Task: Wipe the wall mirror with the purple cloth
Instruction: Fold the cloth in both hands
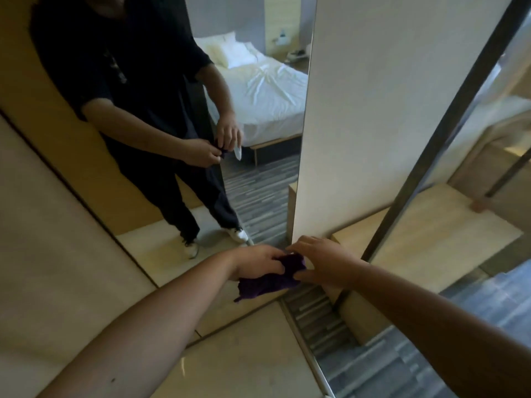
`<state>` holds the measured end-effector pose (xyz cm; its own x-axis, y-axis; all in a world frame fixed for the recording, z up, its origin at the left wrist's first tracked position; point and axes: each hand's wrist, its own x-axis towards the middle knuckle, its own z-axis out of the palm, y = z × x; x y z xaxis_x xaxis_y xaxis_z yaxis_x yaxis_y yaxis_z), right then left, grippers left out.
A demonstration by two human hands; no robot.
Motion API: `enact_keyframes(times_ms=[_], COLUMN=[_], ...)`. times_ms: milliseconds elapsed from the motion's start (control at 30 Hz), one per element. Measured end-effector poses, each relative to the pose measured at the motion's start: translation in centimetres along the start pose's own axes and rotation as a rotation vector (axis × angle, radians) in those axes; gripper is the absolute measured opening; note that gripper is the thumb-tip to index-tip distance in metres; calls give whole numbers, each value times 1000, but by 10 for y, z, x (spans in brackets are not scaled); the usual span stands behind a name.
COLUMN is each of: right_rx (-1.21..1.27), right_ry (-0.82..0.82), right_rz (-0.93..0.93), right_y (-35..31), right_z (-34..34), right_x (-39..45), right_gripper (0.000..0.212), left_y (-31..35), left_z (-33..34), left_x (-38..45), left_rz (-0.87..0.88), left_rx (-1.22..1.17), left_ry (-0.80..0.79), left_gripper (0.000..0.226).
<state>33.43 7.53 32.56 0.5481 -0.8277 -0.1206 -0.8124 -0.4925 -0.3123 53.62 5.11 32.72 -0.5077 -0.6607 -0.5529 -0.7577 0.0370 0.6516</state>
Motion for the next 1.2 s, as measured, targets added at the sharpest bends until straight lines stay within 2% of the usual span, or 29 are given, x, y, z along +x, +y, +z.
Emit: enact_keyframes(times_ms=[133, 300, 367, 467, 533, 667, 800, 867, 1033, 1200], right_rx=[17, 88, 116, 137, 129, 67, 0, -53, 7, 53], right_ry=[-36, -38, -39, -69, -93, -97, -131, -182, -235, -333], right_rz=[47, 106, 130, 160, 193, 247, 238, 243, 211, 229], right_y=[-16, -16, -10, 9, 26, 67, 112, 141, 241, 330], right_z=[-10, -24, -33, -45, -52, -64, -69, -65, -62, -51], right_x=[-22, -45, -57, -78, -92, -116, -133, -137, -150, -168], right_gripper=[30, 19, 18, 19, 18, 13, 38, 44, 22, 21], left_y=[25, 36, 43, 61, 79, 120, 157, 175, 210, 222], left_z=[3, 9, 13, 21, 27, 40, 55, 66, 96, 141], left_x=[-27, -44, -45, -35, -23, 14, 63, 93, 169, 245], left_rz=[7, 25, 64, 157, 232, 304, 321, 307, 303, 278], left_rx=[52, -100, 58, 465, 606, 727, 666, 673, 667, 581], left_ry=[-44, -135, -107, -17, 12, 48, 52, 32, 30, 62], left_gripper=[18, 31, 27, 8, 6, 11, 3, 3, 11, 16])
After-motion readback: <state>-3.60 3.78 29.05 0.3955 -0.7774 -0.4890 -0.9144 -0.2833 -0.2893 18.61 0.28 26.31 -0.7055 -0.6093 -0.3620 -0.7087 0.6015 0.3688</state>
